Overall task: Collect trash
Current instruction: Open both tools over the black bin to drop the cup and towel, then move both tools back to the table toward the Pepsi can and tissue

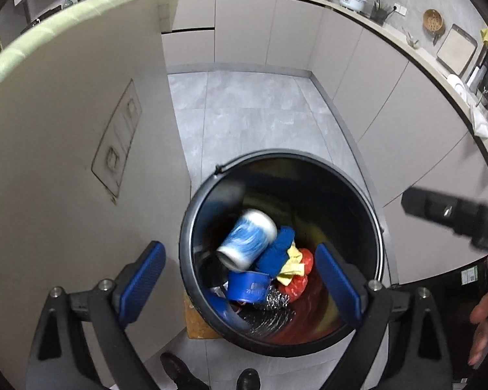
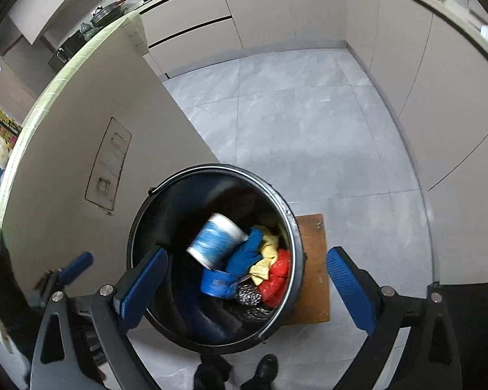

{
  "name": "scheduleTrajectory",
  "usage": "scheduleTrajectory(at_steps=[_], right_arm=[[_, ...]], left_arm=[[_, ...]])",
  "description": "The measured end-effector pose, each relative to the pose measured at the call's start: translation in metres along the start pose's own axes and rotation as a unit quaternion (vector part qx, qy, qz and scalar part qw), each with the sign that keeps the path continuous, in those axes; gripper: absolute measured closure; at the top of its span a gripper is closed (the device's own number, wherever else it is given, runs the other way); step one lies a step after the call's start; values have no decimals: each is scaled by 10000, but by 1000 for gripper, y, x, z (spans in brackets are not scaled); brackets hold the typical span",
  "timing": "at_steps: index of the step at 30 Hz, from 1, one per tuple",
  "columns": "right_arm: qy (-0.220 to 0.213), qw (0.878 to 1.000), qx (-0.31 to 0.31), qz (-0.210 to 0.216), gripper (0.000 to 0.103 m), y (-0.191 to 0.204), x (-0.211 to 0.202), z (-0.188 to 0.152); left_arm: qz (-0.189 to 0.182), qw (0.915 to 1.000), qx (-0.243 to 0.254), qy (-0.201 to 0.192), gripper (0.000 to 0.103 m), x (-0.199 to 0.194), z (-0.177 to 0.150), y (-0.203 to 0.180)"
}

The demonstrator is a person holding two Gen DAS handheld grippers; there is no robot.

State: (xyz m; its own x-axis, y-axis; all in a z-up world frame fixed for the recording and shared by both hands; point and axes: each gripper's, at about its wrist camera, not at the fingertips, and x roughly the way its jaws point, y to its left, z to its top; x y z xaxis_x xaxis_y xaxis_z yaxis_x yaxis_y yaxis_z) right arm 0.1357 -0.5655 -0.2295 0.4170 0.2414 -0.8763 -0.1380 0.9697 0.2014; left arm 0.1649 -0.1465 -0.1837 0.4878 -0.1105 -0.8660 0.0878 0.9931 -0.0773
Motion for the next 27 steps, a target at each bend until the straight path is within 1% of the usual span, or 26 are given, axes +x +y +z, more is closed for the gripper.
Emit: scheduleTrajectory(at_steps=[5, 9, 13, 17, 21, 24, 27], right_arm=[[-162, 9990, -234, -349, 3, 7, -17, 6], [-295, 9982, -332, -398, 3, 16, -33, 12], [-445, 9974, -411, -399, 3, 28, -51, 17], [-662, 9963, -482, -248, 3, 45, -73, 25], [-895, 9942, -600, 2, 3, 72, -91, 33], [-1041, 9910, -814, 223, 3, 102, -102, 39], [-1144, 9875, -1003, 415, 3, 134, -108, 40]], left_arm=[[5, 9999, -35, -146, 9, -18, 9, 3], [-4, 9997, -32, -256, 9, -29, 20, 9], [-9, 9992, -105, -398, 9, -49, 30, 14], [-37, 9976, -173, -673, 9, -77, 39, 25], [55, 9942, -274, -1035, 9, -111, 47, 46], [241, 9903, -404, -1305, 9, -134, 47, 72], [481, 9867, -587, -1436, 9, -148, 41, 104]])
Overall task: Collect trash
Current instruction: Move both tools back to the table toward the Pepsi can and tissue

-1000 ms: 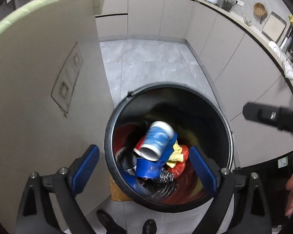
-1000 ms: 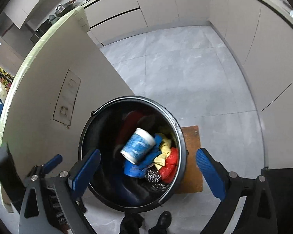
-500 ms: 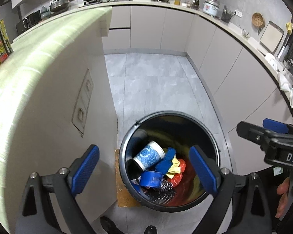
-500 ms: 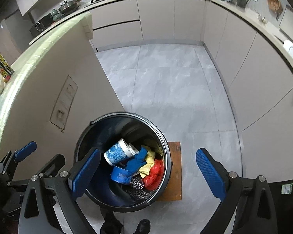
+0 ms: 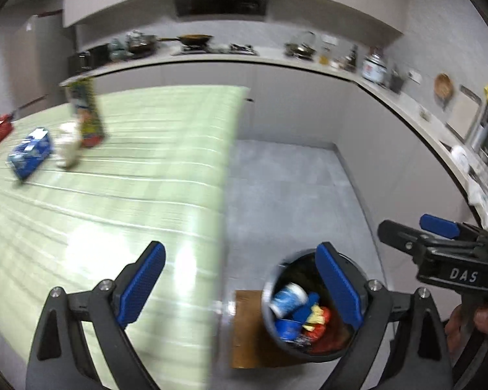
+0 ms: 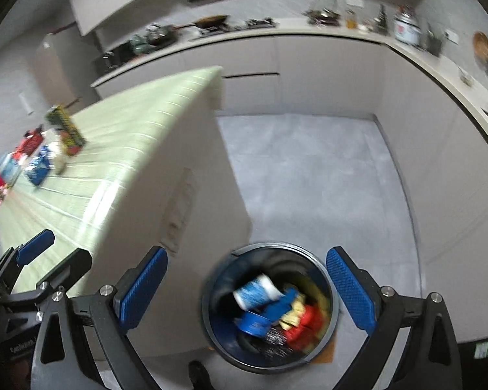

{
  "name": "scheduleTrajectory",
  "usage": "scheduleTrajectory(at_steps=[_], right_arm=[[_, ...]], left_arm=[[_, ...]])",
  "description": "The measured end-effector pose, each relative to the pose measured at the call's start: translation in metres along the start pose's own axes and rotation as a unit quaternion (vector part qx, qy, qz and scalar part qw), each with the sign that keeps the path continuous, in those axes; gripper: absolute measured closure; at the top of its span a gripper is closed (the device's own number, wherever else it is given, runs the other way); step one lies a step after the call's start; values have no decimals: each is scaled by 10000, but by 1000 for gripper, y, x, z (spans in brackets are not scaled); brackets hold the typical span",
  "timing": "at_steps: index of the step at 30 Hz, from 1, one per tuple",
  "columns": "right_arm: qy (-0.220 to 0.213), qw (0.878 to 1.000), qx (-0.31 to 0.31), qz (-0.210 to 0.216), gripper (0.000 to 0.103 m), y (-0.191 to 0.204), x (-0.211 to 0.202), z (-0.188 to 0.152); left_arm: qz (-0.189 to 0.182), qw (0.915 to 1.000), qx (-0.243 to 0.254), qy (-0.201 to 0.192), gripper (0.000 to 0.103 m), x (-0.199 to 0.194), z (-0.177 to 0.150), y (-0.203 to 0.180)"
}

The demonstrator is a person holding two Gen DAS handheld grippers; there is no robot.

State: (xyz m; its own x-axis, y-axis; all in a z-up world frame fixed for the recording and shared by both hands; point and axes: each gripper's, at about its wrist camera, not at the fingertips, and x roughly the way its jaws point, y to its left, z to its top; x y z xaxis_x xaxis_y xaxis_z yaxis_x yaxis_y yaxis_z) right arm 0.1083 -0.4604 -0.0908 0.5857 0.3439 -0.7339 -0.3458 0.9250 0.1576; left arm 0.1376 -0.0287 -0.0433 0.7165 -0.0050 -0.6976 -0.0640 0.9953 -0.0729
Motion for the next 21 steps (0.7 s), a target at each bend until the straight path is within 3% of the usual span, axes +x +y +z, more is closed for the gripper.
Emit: scheduleTrajectory(at_steps=[9, 21], right_arm=[[-219, 9968, -593, 499, 3, 108, 4, 9], [-430, 9943, -630, 748, 7, 238, 38, 43]], left_arm=[[626, 9957, -625, -271, 9, -23, -10, 120], [726, 9922, -954, -328, 9, -10, 5, 259]])
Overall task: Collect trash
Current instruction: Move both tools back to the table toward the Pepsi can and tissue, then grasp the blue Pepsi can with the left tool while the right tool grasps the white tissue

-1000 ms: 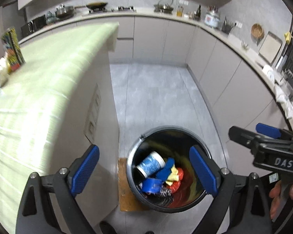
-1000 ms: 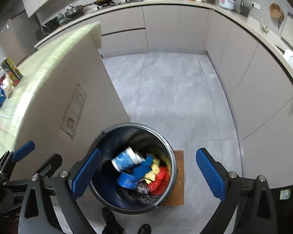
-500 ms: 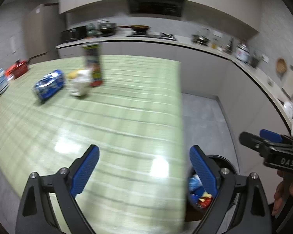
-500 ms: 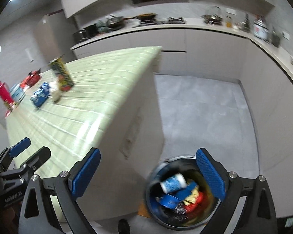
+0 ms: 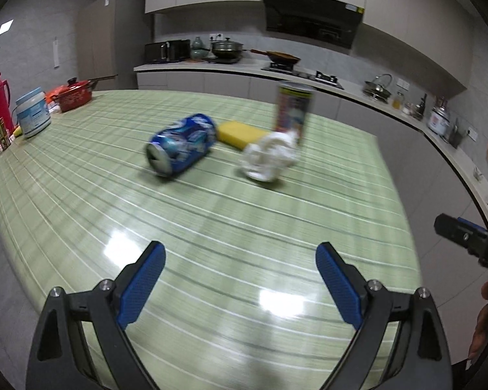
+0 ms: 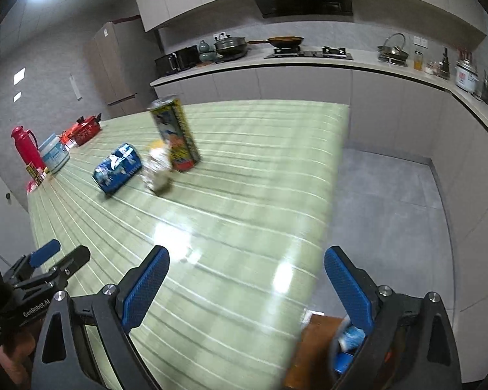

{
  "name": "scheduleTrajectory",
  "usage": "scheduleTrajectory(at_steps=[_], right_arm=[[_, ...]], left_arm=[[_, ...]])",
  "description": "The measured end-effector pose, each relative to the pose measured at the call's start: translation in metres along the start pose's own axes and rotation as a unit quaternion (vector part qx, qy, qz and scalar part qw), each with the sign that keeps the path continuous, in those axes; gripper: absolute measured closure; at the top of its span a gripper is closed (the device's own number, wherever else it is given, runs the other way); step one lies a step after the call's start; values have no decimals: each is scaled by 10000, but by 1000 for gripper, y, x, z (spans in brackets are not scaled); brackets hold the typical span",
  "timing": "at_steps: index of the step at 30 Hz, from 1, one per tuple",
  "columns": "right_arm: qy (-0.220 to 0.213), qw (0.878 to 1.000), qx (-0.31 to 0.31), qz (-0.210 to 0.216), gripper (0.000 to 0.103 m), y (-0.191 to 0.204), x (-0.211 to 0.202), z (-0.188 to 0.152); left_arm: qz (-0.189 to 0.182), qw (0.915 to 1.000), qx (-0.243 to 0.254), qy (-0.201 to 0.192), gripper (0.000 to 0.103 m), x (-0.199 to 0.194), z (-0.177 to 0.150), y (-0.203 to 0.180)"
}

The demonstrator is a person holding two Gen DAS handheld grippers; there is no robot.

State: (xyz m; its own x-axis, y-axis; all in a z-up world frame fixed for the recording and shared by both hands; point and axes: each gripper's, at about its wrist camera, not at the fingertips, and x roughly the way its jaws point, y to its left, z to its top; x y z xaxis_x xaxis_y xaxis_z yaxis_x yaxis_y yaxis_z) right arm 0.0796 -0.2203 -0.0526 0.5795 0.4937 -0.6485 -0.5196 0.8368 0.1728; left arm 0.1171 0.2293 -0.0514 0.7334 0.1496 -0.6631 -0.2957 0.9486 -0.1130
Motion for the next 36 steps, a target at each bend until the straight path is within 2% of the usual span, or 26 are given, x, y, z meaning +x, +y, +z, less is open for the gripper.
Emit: scheduleTrajectory(at_steps=[9, 13, 24, 32, 36], right_arm=[[15, 9999, 4, 151, 9, 82, 62, 36], [48, 9999, 46, 140, 9, 100, 85, 44], [288, 9988, 400, 65, 13, 108, 151, 59], [411, 9982, 415, 141, 16, 111, 180, 63], [454, 9979, 429, 164, 23, 112, 187, 62]], left_arm=[[-26, 10000, -21, -15, 9, 39, 37, 79], [-142, 9999, 9, -4, 9, 55, 51, 98], [-405, 9985, 301, 215, 9, 116, 83, 108], [-543, 9973, 421, 265, 9, 139, 97, 101], [-654, 9963, 434, 340, 9, 148, 99, 96]])
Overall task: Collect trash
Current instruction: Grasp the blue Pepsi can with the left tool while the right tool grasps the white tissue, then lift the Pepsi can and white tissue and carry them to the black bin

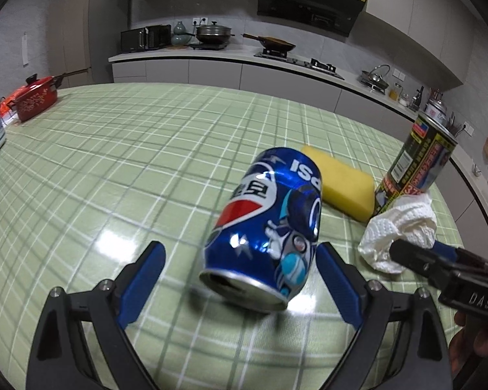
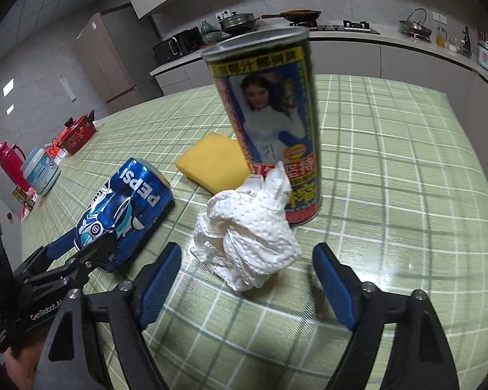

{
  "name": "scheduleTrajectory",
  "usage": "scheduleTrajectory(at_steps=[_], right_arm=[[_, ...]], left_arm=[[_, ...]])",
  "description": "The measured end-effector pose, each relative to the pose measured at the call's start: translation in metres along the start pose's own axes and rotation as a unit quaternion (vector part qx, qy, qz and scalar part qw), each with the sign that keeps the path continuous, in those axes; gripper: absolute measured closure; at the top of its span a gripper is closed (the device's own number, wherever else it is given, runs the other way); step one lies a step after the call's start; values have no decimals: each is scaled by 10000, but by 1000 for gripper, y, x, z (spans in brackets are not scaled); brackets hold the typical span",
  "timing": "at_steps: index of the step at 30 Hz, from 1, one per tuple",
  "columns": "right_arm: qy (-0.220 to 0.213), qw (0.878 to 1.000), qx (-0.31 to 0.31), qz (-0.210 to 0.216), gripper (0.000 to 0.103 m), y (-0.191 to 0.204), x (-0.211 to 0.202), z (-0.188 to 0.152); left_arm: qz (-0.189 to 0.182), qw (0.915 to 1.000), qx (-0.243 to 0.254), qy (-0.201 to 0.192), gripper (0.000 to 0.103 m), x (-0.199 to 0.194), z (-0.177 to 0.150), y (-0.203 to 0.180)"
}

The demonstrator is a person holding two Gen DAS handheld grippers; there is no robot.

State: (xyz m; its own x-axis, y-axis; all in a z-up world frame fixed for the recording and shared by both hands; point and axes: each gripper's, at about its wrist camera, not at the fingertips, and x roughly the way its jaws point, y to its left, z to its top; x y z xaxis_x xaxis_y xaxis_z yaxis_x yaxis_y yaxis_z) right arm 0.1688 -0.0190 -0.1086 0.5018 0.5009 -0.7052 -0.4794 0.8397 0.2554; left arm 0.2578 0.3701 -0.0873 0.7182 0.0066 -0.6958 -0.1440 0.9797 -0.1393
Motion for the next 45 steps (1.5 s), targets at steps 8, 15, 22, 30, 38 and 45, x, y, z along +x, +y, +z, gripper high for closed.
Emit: scheduleTrajectory(at_steps=[8, 15, 22, 30, 38, 45], right_arm=[[106, 9999, 27, 78, 42, -2, 9, 2], [49, 9995, -158, 275, 77, 10, 6, -2], [-114, 9992, -287, 265, 79, 17, -10, -4], [-27, 9991, -350, 243, 79, 13, -19, -10], [136, 9994, -192, 248, 78, 1, -10, -10], [-91, 9991, -290, 286, 80, -2, -24, -8]], left_arm=[[-42, 9998, 65, 162, 10, 14, 5, -5], [-60, 9998, 121, 129, 32, 6, 1, -11], [-39, 9999, 158, -28, 35, -10, -4, -22], [-10, 9998, 174, 27, 30, -11, -13, -31], [-98, 9995, 9, 316, 31, 15, -4, -26], [-69, 9999, 83, 111, 35, 0, -8, -37]])
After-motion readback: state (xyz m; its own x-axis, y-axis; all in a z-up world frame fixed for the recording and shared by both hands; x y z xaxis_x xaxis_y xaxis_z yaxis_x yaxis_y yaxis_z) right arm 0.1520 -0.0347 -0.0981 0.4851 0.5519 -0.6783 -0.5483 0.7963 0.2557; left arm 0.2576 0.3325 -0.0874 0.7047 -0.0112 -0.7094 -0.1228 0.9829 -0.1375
